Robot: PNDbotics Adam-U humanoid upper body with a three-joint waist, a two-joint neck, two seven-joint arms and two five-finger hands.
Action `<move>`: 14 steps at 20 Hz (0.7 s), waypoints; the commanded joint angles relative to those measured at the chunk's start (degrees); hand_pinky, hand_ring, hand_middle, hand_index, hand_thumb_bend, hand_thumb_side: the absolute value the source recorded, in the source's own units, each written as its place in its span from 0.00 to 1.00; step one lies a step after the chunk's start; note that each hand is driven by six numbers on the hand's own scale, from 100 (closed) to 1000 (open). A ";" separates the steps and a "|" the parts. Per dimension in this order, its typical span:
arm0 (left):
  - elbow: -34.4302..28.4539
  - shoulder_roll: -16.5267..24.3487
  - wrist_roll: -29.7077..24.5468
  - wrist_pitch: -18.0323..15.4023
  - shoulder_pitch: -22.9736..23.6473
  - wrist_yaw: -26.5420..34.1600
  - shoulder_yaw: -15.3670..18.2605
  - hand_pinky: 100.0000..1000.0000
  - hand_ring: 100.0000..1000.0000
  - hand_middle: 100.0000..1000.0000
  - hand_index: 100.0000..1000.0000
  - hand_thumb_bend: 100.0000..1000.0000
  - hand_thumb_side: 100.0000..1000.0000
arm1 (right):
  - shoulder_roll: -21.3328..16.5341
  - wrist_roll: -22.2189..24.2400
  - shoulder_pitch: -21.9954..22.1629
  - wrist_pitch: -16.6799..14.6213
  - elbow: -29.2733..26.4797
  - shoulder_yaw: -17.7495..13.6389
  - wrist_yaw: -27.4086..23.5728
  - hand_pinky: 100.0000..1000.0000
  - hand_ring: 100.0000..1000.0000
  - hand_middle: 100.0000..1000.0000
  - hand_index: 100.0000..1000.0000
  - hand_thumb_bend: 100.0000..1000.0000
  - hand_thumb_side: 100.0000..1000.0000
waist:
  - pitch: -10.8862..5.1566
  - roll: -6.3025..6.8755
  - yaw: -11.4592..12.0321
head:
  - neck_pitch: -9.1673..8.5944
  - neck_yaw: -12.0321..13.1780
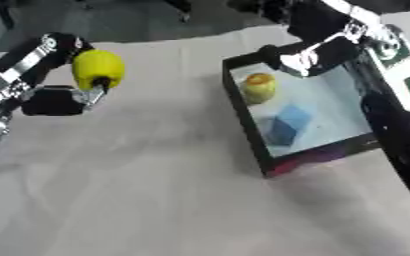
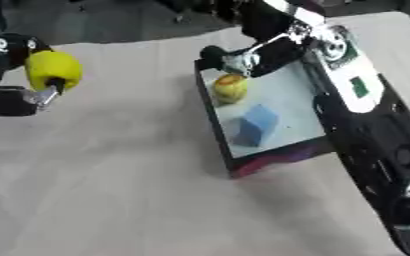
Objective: Pick up the objects with one hand, pass them to the other hand, and then place them into the box on the other side of the table.
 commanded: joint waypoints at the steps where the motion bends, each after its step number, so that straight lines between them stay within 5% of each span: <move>1: -2.67 0.42 0.73 0.30 -0.83 0.94 -0.51 0.78 0.62 0.52 0.53 0.00 0.00 | 1.24 0.04 -1.84 -0.92 0.17 0.60 2.22 1.00 1.00 0.79 1.00 0.19 0.00 | -7.37 -0.36 0.23 | 0.30 -0.54; 14: -7.44 -3.33 0.82 0.79 -1.01 2.23 -2.68 0.77 0.59 0.50 0.52 0.00 0.00 | 5.84 -1.56 -3.99 -2.64 1.69 3.07 8.58 1.00 1.00 0.77 0.98 0.19 0.00 | -7.06 -0.50 1.36 | 0.31 -1.75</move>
